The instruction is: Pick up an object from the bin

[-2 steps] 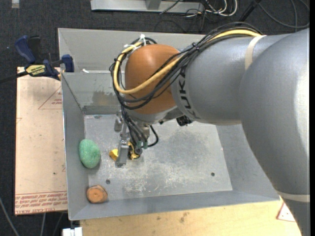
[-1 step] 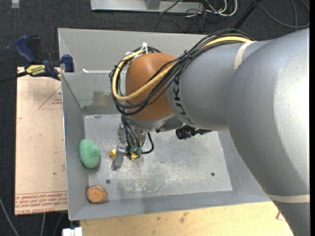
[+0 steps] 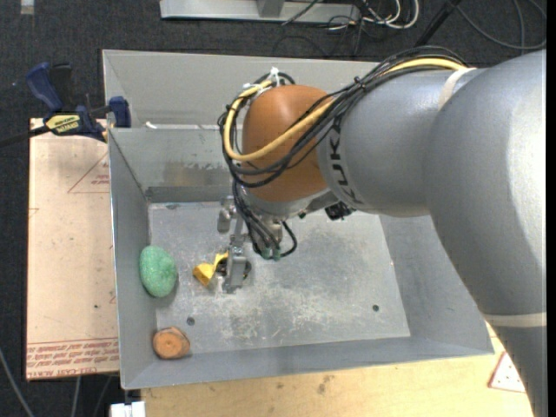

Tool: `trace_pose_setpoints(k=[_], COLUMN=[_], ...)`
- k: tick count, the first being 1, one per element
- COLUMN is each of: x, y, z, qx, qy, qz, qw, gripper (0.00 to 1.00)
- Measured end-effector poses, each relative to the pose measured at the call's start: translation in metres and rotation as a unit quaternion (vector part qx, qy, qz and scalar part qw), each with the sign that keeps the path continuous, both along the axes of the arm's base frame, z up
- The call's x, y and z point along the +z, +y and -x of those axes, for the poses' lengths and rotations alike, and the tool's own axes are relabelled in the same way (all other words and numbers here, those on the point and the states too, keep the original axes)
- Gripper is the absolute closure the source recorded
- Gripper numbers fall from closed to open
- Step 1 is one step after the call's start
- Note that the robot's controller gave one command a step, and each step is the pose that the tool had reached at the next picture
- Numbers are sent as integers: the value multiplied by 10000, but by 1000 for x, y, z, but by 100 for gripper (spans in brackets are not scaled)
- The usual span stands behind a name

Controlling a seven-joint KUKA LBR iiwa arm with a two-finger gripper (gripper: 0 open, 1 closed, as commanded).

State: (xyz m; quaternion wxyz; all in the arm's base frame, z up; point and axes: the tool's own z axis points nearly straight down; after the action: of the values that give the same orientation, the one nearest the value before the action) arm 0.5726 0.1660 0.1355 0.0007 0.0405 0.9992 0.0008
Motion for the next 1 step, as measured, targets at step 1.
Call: trace_pose_setpoints(k=[1], x=[6], y=[-17], z=[-5], qx=[794], qy=[0], qz=[11], qw=[9968], gripper=[0])
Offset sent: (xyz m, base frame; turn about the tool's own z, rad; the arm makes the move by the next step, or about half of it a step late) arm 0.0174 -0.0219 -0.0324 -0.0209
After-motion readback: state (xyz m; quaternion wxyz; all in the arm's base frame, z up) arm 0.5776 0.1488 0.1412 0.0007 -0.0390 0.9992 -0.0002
